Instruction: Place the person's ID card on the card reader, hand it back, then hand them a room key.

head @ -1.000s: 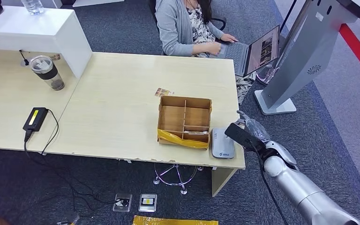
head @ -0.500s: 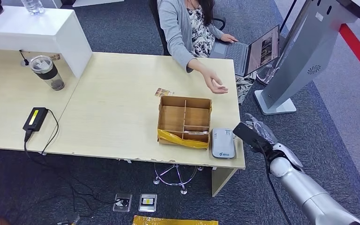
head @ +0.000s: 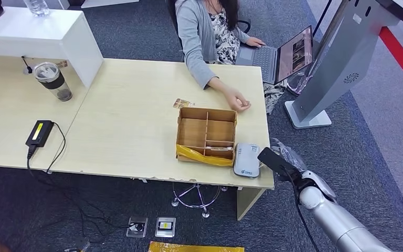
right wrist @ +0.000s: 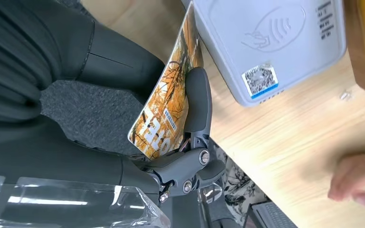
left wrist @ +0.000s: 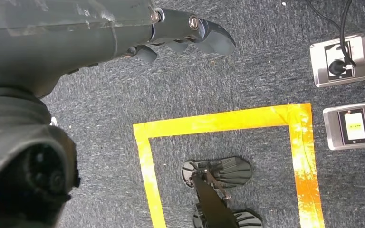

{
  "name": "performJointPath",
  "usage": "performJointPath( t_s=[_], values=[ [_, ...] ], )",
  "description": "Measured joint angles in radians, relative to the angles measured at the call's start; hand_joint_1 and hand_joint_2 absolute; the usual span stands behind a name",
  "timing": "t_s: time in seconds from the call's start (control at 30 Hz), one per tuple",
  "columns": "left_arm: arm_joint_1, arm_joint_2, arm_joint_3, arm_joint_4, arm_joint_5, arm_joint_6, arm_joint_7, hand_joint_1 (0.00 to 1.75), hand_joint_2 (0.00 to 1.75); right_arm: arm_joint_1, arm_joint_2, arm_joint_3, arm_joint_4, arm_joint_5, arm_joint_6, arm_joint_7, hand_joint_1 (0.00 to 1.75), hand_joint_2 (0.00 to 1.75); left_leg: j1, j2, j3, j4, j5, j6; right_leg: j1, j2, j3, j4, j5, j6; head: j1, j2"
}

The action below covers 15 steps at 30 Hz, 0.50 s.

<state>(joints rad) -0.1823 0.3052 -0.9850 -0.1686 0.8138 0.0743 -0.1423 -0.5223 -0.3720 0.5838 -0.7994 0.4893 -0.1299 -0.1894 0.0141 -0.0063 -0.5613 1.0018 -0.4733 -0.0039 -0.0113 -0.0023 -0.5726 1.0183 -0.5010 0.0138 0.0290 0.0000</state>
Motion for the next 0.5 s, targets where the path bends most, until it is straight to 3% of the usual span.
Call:
performJointPath(
  t_s=[0.5],
  values=[
    [0.0,0.0,0.0,0.0,-0.004,0.002,0.0,0.0,0.0,-0.013,-0.005,-0.01,-0.029,0.035,-0.007,0.008,1.75,1.75,0.0,0.0,0.0,0.0,0.0,0.0,0.0,0.0,0.0,0.0,0.0,0.0,0.0,0.0]
  ],
)
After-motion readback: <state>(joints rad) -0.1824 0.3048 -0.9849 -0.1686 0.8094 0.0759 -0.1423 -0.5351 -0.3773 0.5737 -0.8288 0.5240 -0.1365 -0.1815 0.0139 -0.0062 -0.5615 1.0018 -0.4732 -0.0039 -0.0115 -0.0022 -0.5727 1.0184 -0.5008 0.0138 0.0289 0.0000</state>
